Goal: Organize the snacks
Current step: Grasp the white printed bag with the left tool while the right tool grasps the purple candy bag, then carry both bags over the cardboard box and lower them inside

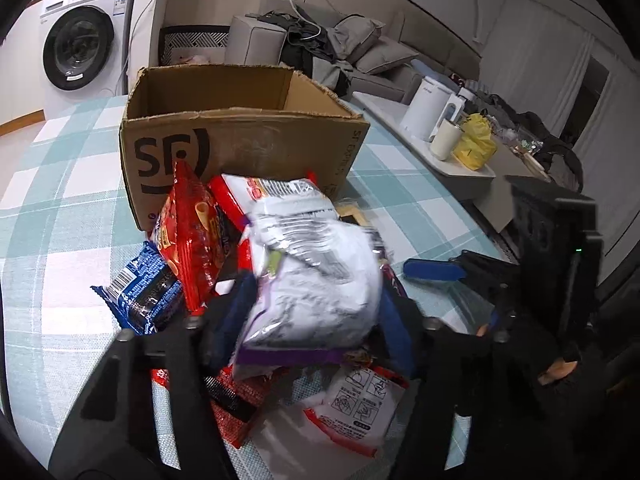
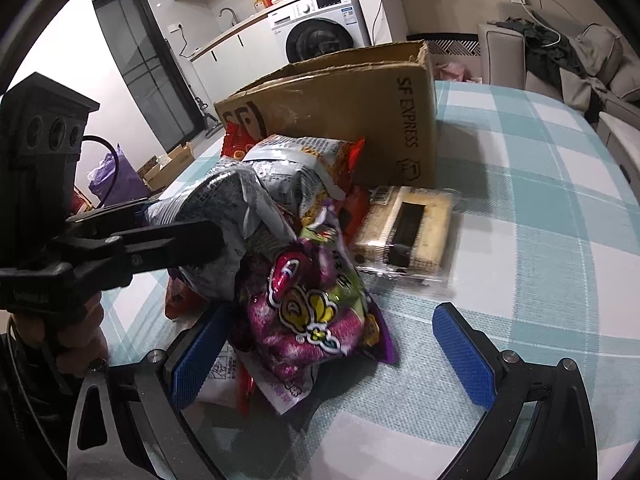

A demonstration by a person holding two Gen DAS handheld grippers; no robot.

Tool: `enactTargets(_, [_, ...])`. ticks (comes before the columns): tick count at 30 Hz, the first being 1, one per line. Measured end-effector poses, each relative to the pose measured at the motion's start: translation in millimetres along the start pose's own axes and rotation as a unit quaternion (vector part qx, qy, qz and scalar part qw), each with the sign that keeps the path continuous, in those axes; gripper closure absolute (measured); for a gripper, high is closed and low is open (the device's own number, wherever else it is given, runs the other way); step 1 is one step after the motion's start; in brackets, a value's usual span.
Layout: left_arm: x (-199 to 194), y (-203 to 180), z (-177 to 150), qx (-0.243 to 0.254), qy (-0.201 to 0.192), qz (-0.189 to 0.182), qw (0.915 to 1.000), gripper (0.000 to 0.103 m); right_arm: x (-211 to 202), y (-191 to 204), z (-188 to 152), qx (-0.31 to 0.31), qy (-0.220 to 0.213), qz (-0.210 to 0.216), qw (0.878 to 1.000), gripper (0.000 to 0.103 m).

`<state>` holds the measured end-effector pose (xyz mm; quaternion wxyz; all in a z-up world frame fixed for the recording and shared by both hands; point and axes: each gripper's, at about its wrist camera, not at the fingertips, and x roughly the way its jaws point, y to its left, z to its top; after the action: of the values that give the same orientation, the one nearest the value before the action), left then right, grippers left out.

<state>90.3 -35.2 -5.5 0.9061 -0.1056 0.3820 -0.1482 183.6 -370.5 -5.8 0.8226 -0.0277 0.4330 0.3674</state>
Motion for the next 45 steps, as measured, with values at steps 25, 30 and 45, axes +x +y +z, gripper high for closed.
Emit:
enactTargets(25, [-50,21,-4,-0.013,-0.041,0.027,0.9987,0.056,-10,10,-3,0.025,-0.024,0.032,0.999,0.048])
enactTargets(30, [-67,24,-3,-0.016,-0.054,0.040,0.9976,0.056,-26,11,-4,0.030,-0.045,0.027,0.998,0.048])
enactTargets(45, [-100,-1,21,0.003,-0.097,0.092,0.9910,0.056,-85,6,21,0.039,-0.130,0.027,0.990,0.049])
